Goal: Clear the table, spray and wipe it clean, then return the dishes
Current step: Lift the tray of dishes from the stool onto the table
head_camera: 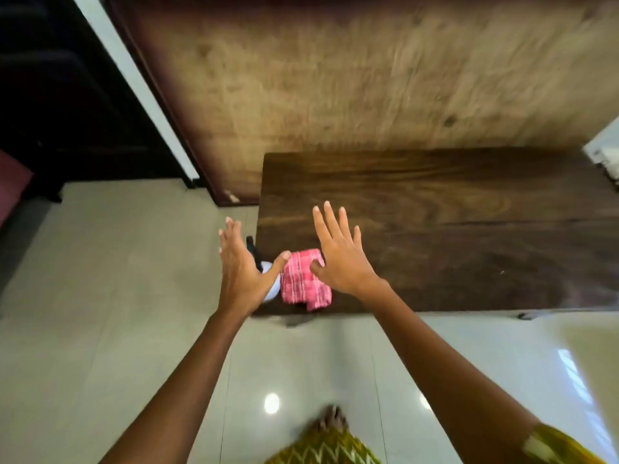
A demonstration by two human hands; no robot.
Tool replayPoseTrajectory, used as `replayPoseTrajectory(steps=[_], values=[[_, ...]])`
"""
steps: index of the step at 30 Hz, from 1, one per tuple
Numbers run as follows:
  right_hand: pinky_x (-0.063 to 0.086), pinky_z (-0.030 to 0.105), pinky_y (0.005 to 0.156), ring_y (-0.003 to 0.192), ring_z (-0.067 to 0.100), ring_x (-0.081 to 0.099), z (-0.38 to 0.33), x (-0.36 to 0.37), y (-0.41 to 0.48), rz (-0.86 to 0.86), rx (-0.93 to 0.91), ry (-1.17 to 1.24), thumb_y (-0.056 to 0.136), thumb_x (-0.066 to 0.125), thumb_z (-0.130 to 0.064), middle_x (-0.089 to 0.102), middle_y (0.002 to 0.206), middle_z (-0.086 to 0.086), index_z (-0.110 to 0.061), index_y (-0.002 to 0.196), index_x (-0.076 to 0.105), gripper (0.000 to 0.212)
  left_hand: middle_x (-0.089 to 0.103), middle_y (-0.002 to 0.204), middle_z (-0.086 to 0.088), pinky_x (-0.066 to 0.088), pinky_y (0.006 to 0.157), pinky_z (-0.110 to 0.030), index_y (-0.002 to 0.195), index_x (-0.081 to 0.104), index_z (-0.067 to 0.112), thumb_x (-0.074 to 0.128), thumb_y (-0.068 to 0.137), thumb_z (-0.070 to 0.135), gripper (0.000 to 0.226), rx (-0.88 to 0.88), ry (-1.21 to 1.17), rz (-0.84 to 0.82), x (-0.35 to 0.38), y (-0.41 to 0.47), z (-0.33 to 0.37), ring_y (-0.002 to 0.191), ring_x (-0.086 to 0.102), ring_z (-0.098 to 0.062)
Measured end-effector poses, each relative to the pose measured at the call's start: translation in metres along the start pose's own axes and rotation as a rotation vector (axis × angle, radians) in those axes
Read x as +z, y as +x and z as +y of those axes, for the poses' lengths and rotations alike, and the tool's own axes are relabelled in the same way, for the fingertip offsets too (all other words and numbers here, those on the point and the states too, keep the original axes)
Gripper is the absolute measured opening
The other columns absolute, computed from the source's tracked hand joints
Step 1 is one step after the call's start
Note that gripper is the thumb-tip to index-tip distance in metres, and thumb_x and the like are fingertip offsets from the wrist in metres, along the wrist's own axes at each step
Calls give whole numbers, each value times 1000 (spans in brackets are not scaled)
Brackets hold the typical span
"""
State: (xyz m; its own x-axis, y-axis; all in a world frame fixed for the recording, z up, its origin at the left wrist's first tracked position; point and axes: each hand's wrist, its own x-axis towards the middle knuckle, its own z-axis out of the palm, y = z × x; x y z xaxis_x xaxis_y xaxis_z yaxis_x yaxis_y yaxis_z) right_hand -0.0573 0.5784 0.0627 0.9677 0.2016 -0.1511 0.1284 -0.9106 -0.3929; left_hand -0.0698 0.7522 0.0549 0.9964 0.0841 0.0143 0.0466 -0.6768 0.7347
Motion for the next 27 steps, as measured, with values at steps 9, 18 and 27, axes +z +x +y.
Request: replayPoseTrajectory(steps=[9,18,27], values=[[7,56,114,143,31,-12,27,-143,-62,180,125,-59,91,50,-24,-12,157,5,-20,149,-9,83,-14,158,-6,4,120,-44,149,5,11,64,84,43,93,357,56,-82,-16,29,142,145,-14,-21],[6,55,114,144,30,-10,128,-212,-114,290,261,-35,91,48,-22,-10,157,3,-22,149,-8,80,-20,157,1,11,120,-49,148,5,21,62,86,42,87,535,31,-190,55,28,264,144,-17,-18],[6,53,114,144,28,-10,308,-281,-180,306,310,-30,92,47,-19,-9,158,1,-24,149,-7,79,-22,156,7,11,120,-46,149,6,22,62,87,40,85,531,-6,-235,197,-3,394,144,-18,-14]])
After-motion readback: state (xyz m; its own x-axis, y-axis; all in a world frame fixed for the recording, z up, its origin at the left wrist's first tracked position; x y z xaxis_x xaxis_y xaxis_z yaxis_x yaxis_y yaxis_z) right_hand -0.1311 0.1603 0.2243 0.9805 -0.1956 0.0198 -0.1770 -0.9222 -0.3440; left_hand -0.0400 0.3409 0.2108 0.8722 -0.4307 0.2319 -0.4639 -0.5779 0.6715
